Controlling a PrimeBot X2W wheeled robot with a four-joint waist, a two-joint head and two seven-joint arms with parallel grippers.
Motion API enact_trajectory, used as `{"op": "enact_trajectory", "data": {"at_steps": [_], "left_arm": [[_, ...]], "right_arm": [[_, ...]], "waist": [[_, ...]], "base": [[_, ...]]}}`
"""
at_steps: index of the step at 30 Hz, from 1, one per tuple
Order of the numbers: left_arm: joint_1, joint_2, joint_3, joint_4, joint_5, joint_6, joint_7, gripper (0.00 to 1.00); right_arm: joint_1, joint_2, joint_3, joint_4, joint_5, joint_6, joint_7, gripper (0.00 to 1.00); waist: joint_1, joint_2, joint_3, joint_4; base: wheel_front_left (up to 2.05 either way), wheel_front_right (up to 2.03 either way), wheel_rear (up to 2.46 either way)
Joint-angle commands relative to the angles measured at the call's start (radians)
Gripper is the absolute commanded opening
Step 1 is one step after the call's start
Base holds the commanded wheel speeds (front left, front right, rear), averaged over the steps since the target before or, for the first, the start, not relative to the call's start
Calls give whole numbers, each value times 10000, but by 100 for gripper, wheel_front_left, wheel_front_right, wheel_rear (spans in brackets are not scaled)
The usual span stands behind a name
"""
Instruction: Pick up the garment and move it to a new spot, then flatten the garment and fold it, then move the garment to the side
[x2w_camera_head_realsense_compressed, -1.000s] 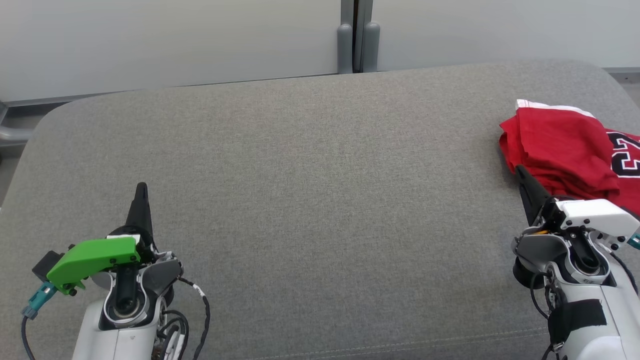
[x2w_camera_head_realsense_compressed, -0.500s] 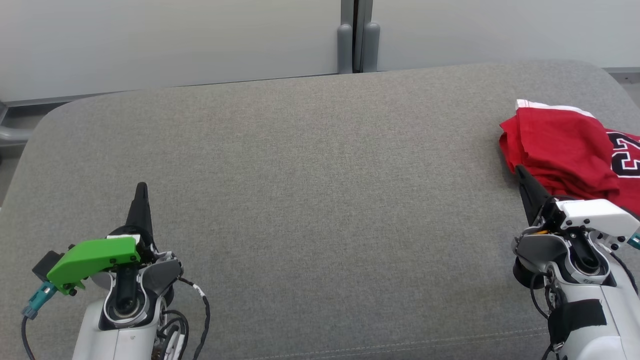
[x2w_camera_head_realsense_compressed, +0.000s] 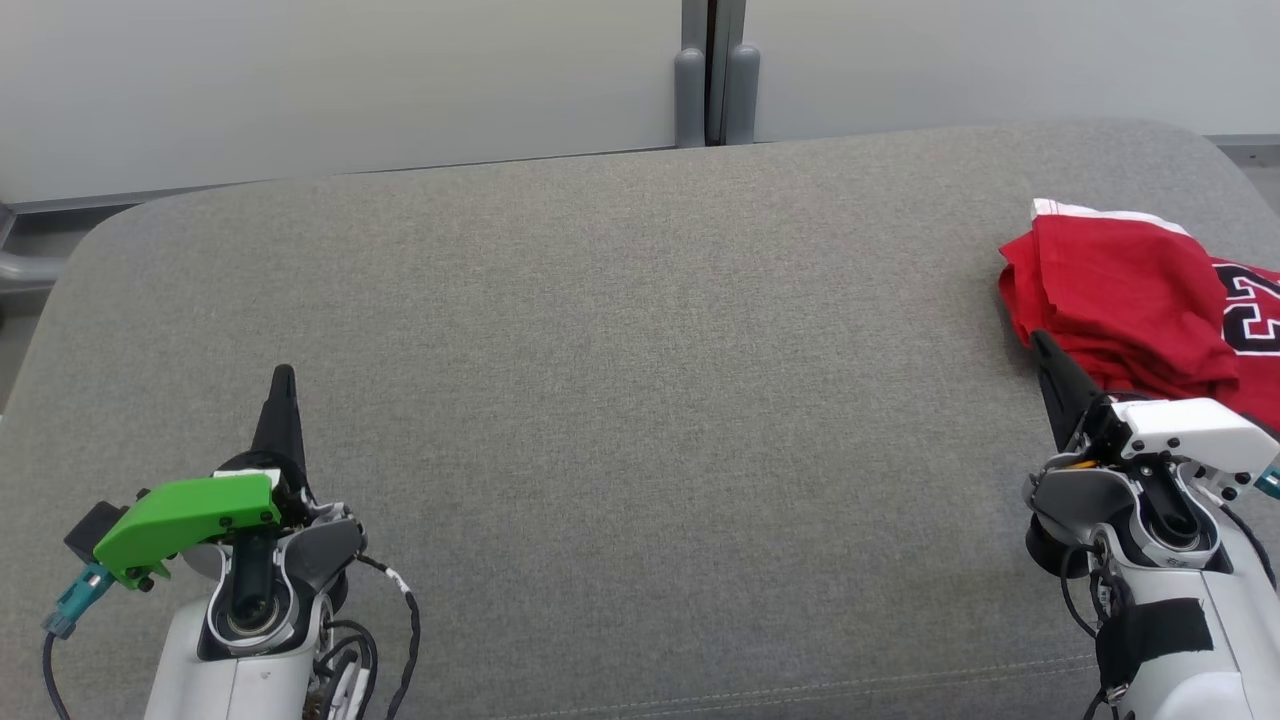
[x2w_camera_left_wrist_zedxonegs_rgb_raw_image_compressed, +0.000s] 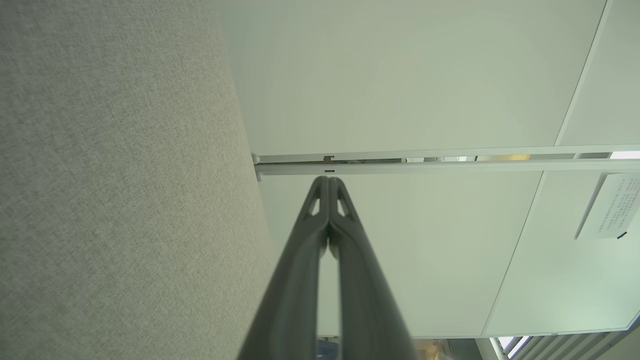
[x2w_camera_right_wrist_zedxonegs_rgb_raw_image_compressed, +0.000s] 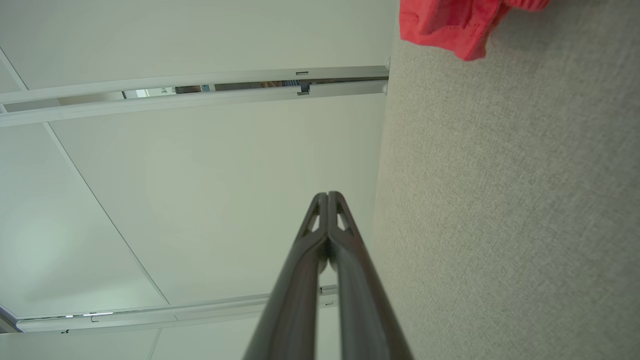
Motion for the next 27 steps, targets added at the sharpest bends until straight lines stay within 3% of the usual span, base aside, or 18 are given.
{"op": "enact_trajectory", "data": {"at_steps": [1,27], "left_arm": [[-140,7,40,19,1,-36,5,0],[-139,9,39,18,0,-36,4,0]], "right_arm": [[-108,-26,-9,16,14,7,41,0],[-108,-26,-9,16,13,7,42,0]], "waist": [[0,0,0,0],[0,0,0,0]], "base": [[0,0,0],[0,0,0]]}}
